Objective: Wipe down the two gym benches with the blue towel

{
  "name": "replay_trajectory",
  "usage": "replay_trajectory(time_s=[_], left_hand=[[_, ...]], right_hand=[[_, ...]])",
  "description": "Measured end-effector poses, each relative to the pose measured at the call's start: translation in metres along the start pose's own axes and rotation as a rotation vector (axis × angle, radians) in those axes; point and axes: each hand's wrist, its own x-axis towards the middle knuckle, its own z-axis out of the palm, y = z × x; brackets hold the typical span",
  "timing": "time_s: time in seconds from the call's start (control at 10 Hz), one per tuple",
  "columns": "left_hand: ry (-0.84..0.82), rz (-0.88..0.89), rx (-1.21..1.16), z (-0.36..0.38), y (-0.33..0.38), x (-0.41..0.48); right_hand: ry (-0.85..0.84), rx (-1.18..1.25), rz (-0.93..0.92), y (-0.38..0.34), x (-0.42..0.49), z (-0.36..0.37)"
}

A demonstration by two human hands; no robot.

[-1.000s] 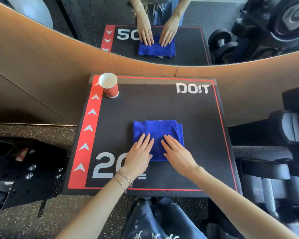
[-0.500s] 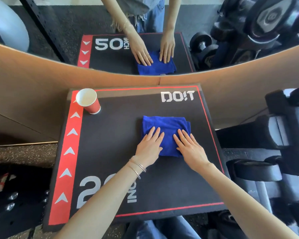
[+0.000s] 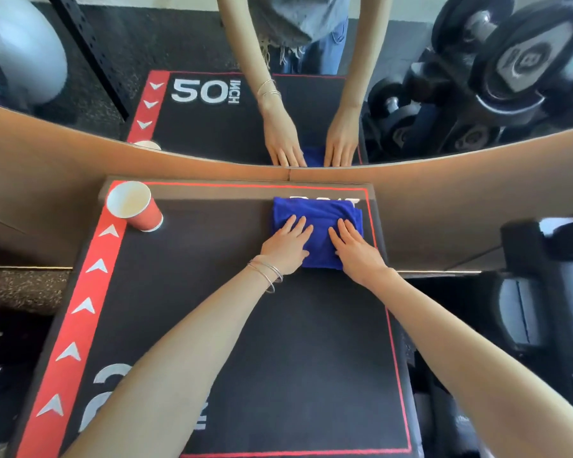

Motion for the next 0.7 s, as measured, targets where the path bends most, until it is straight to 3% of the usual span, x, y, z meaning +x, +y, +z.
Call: replay_trajectory(time_s=[0.4,0.7], left_hand=[[-0.019,-0.055,-0.036,-0.023,0.0,0.044],[0.146,-0.085,0.007,-0.021,-0.004,-0.011]], right_hand=[[-0.018,-0.026,-0.001,0.034,0.055,-0.014],[0.103,0.066,-0.009,0.021,0.032,-0.016]])
